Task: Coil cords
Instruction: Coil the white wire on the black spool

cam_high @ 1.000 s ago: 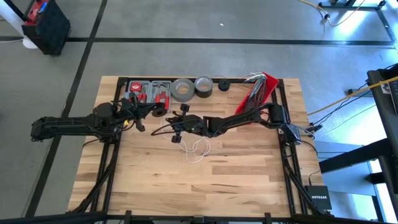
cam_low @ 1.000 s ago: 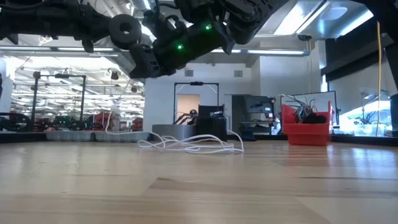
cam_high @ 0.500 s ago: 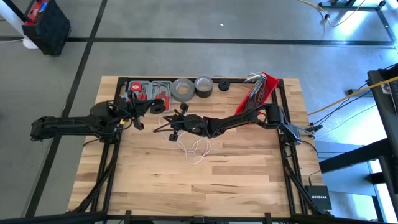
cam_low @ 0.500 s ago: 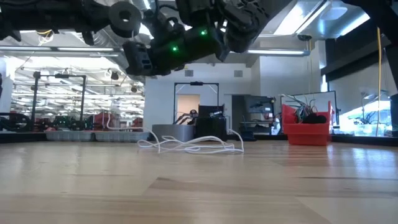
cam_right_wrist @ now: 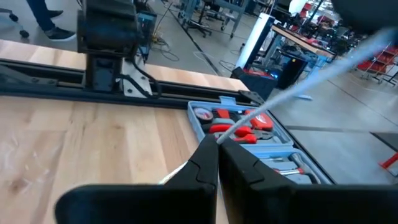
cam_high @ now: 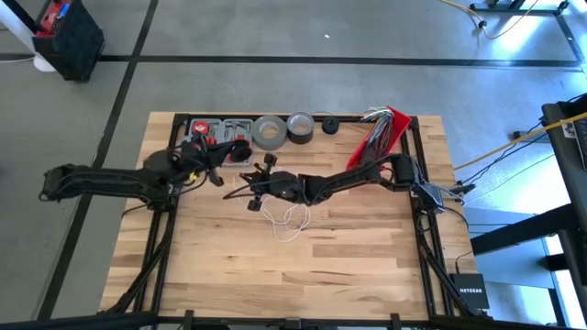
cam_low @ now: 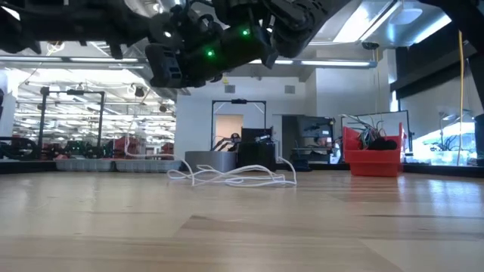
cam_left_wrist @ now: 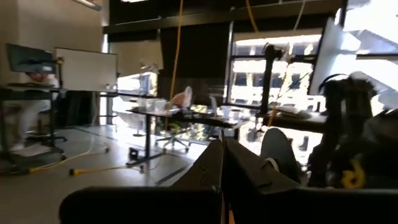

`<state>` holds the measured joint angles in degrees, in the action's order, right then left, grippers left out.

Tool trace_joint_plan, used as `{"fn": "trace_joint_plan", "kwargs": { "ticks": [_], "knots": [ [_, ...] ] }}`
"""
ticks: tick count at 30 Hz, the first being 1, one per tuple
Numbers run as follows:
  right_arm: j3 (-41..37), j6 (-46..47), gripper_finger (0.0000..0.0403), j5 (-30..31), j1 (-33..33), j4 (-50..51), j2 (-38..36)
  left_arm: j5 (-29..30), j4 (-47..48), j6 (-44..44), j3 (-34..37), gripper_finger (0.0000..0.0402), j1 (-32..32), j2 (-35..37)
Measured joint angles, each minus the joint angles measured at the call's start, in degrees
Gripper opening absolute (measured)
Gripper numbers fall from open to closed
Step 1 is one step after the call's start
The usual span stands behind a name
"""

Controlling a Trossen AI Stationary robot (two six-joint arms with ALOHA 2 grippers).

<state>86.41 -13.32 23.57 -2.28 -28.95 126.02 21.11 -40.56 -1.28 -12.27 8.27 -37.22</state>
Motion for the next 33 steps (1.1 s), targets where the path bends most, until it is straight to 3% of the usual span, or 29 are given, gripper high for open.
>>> {"fn": "trace_joint_plan", "kwargs": {
  "ticks": [3, 9, 22, 26, 33],
  "knots": [
    [0.00, 0.03, 0.0010, 0.00, -0.04, 0.06, 0.00, 3.32, -1.01, -1.75, 0.00, 0.0000, 0.00, -2.60],
    [0.00, 3.96, 0.0010, -0.01, 0.00, 0.09, 0.00, 4.00, -3.02, -3.69, 0.00, 0.0000, 0.00, -6.92],
    [-0.02, 11.89, 0.0013, 0.95, 0.02, 7.04, 0.00, 4.32, 5.43, -5.00, -0.02, 0.0000, 0.02, -7.69],
    [-0.04, 12.99, 0.0050, 2.78, 0.00, 9.52, -1.41, 4.32, 5.21, -5.20, -0.02, 0.0000, -0.02, -7.66],
    [0.04, 12.91, 0.0138, 3.07, -1.57, 30.32, -12.87, 4.27, 6.10, -5.95, -0.02, 0.0000, -0.02, -7.56]
  ]
}}
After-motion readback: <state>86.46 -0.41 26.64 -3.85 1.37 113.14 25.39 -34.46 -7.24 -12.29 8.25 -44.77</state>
